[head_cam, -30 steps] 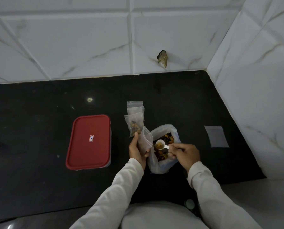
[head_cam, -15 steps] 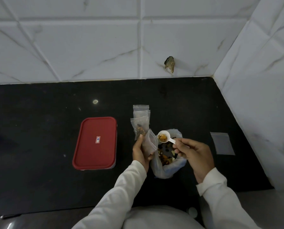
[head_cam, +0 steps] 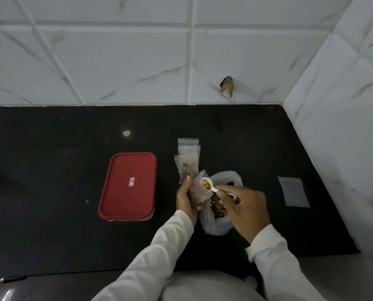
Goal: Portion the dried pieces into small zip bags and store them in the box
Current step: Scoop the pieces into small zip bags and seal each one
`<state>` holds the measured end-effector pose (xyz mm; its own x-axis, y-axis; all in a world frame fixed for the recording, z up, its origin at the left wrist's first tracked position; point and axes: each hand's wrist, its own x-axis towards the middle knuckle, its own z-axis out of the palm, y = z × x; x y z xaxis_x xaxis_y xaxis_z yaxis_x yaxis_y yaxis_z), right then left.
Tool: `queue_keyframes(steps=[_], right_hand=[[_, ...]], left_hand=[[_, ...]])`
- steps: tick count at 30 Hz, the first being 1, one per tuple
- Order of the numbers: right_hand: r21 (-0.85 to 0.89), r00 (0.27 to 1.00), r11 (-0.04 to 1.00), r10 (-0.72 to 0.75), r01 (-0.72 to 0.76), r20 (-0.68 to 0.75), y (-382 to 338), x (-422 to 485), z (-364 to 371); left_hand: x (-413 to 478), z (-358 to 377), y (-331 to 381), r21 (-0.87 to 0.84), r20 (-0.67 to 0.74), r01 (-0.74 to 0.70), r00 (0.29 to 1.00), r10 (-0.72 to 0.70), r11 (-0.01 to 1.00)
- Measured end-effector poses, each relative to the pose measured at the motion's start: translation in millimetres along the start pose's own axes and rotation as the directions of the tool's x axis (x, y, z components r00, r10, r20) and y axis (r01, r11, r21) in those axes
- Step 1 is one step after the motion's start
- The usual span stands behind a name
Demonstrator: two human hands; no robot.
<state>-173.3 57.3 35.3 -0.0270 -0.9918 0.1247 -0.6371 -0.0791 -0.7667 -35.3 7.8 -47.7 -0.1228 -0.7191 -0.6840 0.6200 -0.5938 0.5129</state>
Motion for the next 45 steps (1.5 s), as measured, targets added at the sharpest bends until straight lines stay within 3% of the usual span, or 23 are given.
queue_keyframes(steps=[4, 7, 12, 25, 30, 34, 39, 45], right_hand=[[-0.047, 0.989, 0.997, -0.071, 0.065, -0.127, 8, -2, 15], [-0.217, 0.971, 0.955, -0.225, 0.203, -0.079, 6, -1, 10], [-0.301, 0.947, 0.916, -0.307, 0.267, -0.095, 0, -4, 5], [-0.288, 0.919, 0.886, -0.392, 0.364, -0.046, -2, -7, 1], [0.009, 0.96, 0.986, -0.157, 0.164, -0.23, 1, -8, -8], [0.207, 0.951, 0.959, 0.237, -0.196, -0.198, 20, -9, -18], [0.045, 0.899, 0.898, 0.438, -0.437, -0.017, 59, -14, -22], [-0.095, 0.893, 0.889, 0.45, -0.447, 0.008, 70, -17, -6]], left_hand=[[-2, 1, 1, 0.002, 0.02, -0.033, 0.999, 0.033, 0.999], [-3, 1, 0, 0.012, 0.031, -0.052, 0.998, 0.051, 0.999], [-2, -2, 0, 0.01, 0.008, -0.014, 1.0, 0.014, 1.0], [3, -3, -4, 0.002, 0.004, 0.002, 1.0, -0.002, 1.0], [2, -3, -3, 0.007, 0.031, -0.035, 0.999, 0.035, 0.999], [2, -4, -3, -0.001, 0.026, -0.038, 0.999, 0.038, 0.999], [-2, -2, -3, -0.001, 0.026, -0.041, 0.999, 0.041, 0.999], [-6, 0, -3, -0.001, 0.01, 0.015, 1.0, -0.015, 1.0]])
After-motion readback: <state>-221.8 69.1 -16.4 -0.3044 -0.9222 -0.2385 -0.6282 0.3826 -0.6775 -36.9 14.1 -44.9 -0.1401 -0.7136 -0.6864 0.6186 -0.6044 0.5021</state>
